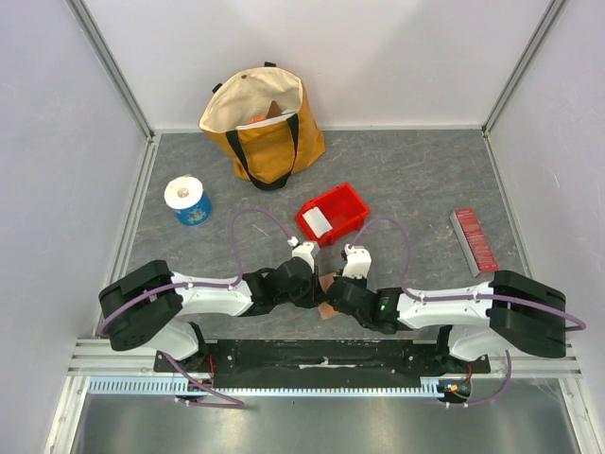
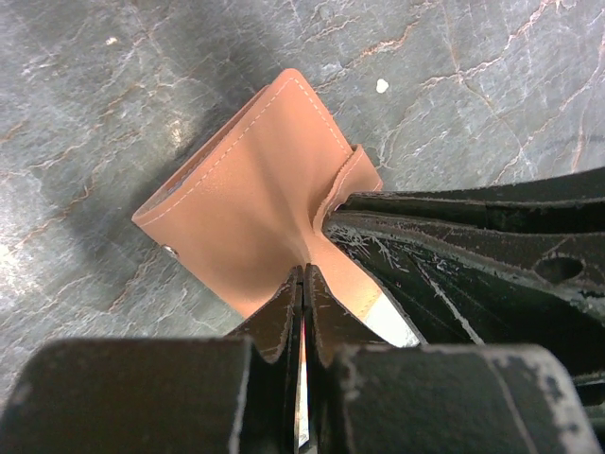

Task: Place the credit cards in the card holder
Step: Close the card holder at the center of the board.

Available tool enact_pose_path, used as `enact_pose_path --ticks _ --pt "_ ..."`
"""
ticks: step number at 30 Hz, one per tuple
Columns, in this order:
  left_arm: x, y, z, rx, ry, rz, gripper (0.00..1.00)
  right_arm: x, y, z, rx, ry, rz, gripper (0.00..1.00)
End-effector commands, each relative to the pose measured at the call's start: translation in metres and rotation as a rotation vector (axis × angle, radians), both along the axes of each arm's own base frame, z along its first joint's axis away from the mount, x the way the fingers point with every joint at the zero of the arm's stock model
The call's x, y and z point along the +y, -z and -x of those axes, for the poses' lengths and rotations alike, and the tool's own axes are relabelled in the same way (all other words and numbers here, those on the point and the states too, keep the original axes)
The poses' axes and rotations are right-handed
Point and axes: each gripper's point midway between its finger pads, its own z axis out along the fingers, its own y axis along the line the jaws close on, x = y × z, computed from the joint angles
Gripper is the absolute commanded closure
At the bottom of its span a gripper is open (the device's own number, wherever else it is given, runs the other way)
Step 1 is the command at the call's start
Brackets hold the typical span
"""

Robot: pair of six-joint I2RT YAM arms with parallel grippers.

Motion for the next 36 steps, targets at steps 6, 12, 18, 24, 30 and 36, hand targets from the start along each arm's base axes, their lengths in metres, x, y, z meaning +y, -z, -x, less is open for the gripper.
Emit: enact_pose_path --ticks 6,12,18,24,30,36 --pt "0.004 0.006 0.003 0.019 -0.020 -0.005 0.96 -0.036 0.061 0.058 0.396 -0.160 0.213 0.86" --pt "0.004 0.005 0.003 0.018 -0.020 -0.003 0.96 -0.052 0.074 0.065 0.459 -0.177 0.340 0.87" --pt "0.007 0.004 0.003 0.011 -0.025 -0.005 0.96 -0.053 0.074 0.064 0.472 -0.207 0.349 0.82" --pt "0.006 -0.008 -0.002 -0.030 -0.028 0.018 0.89 -0.020 0.022 0.030 0.284 -0.219 0.223 0.74" --pt "0.012 -0.037 -0.012 -0.106 -0.062 0.050 0.62 0.002 -0.055 -0.004 0.089 -0.207 0.036 0.53" --pt "0.035 -0.051 -0.019 -0.149 -0.138 -0.001 0.35 -0.037 -0.071 -0.025 0.050 -0.077 -0.036 0.29"
